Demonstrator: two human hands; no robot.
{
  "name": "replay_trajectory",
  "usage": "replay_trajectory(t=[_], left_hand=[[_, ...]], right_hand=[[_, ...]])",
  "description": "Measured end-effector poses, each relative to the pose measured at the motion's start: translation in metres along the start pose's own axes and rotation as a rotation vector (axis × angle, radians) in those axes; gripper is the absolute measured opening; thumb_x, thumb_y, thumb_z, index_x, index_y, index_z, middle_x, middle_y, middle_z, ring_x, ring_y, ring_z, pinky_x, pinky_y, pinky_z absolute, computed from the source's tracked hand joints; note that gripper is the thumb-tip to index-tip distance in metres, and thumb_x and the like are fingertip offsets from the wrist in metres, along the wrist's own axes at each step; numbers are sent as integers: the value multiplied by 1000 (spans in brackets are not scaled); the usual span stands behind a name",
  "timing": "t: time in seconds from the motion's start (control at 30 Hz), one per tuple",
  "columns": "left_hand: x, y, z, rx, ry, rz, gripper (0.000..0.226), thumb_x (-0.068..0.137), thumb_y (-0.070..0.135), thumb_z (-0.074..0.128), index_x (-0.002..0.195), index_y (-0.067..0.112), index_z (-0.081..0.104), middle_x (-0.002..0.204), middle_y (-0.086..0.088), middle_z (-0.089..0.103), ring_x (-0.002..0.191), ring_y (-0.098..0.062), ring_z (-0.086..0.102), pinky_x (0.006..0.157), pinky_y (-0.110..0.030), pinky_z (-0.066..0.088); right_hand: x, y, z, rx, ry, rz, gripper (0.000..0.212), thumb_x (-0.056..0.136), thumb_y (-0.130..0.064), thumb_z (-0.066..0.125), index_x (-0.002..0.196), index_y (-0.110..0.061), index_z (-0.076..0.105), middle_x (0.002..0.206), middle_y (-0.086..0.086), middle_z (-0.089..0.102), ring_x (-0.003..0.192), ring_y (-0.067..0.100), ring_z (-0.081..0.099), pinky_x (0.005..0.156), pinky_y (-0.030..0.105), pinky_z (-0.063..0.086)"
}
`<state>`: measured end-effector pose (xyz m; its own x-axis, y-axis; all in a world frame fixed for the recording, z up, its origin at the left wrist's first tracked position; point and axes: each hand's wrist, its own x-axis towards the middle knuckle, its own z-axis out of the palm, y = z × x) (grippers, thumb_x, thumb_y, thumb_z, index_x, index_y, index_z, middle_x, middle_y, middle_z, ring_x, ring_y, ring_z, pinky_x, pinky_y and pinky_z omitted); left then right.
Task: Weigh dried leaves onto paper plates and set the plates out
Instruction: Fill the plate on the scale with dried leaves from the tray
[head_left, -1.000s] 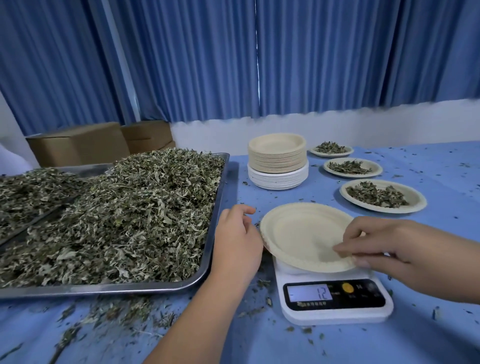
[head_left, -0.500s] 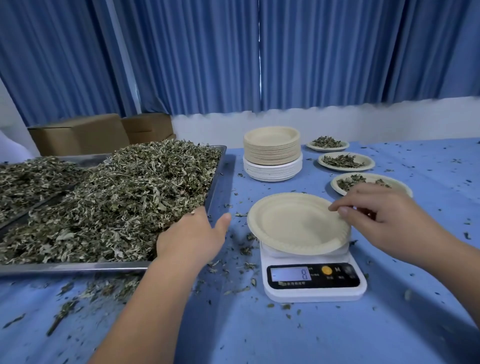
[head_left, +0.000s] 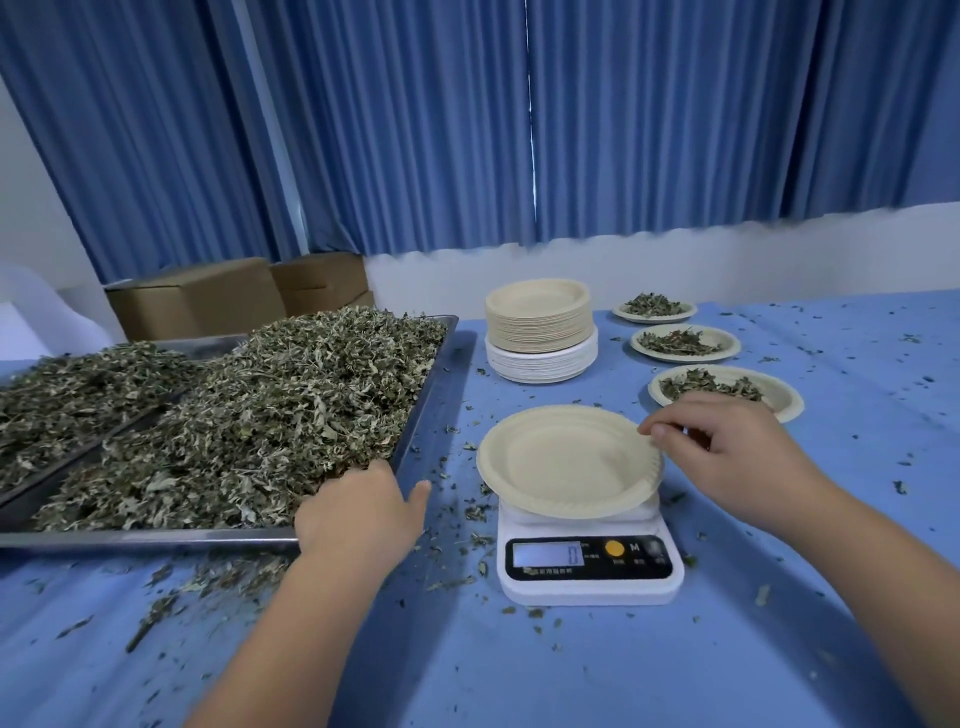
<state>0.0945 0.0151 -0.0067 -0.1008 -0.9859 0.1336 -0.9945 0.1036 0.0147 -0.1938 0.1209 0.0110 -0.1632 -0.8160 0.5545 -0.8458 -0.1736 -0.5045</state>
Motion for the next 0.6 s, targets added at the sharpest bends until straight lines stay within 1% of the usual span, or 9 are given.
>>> replay_trajectory(t=[0.1, 0.23, 0.27, 0.33, 0.4, 0.43, 0.5, 0.53, 0.6], left_hand=[[-9, 1, 2, 52, 76, 10, 53, 95, 60, 34, 120, 16, 49, 114, -4, 58, 105, -27, 58, 73, -36, 42], [-12, -2, 4, 100, 123, 27, 55, 95, 62, 28, 124, 19, 46, 122, -4, 52, 106, -28, 58, 75, -37, 43], [-12, -3, 5, 96, 119, 34, 55, 95, 63, 27, 123, 20, 45, 118, -3, 53, 101, -28, 60, 71, -35, 43], [-12, -5, 6, 104, 127, 46, 53, 95, 63, 25, 118, 20, 46, 99, 1, 57, 85, -25, 61, 61, -31, 41], [-13, -7, 5, 121, 166, 57, 50, 96, 61, 25, 111, 19, 48, 80, 5, 51, 74, -22, 57, 53, -28, 37], [-13, -8, 5, 118, 188, 64, 49, 96, 61, 26, 108, 19, 49, 80, 5, 50, 75, -22, 57, 53, -29, 37], [-13, -10, 8, 94, 219, 85, 48, 96, 61, 26, 107, 20, 48, 88, 2, 55, 80, -23, 60, 55, -30, 40], [-13, -12, 9, 78, 223, 94, 47, 96, 61, 26, 105, 20, 47, 90, 2, 56, 79, -22, 60, 56, -31, 41], [-10, -16, 8, 28, 219, 100, 44, 96, 62, 27, 96, 21, 43, 82, 4, 54, 70, -21, 56, 54, -30, 43]], right_hand=[[0, 1, -2, 12, 6, 6, 18, 91, -8, 60, 88, -17, 75, 78, -11, 63, 72, -3, 52, 63, 3, 35], [0, 2, -3, 18, 11, 18, 19, 91, -10, 59, 87, -20, 74, 78, -10, 63, 73, -1, 52, 62, 3, 34], [0, 2, -3, 25, 17, 18, 19, 91, -10, 59, 86, -20, 74, 78, -11, 63, 73, -2, 52, 62, 3, 34], [-1, 2, -3, 42, 32, 13, 20, 91, -9, 59, 84, -20, 74, 76, -12, 63, 71, -4, 52, 62, 2, 34], [-1, 2, -3, 51, 43, 13, 20, 90, -8, 59, 82, -19, 74, 75, -13, 63, 69, -3, 51, 61, 3, 34], [-1, 3, -3, 53, 45, 16, 20, 90, -8, 59, 82, -19, 74, 75, -13, 63, 69, -3, 51, 61, 3, 34], [0, 5, -4, 54, 48, 28, 20, 91, -9, 59, 83, -19, 74, 77, -12, 64, 70, -2, 52, 60, 3, 34], [0, 7, -5, 55, 53, 34, 20, 91, -9, 59, 85, -18, 74, 77, -12, 64, 69, -3, 52, 60, 3, 35], [0, 8, -5, 57, 66, 43, 19, 91, -8, 59, 87, -16, 75, 78, -13, 63, 66, -6, 51, 60, 2, 35]])
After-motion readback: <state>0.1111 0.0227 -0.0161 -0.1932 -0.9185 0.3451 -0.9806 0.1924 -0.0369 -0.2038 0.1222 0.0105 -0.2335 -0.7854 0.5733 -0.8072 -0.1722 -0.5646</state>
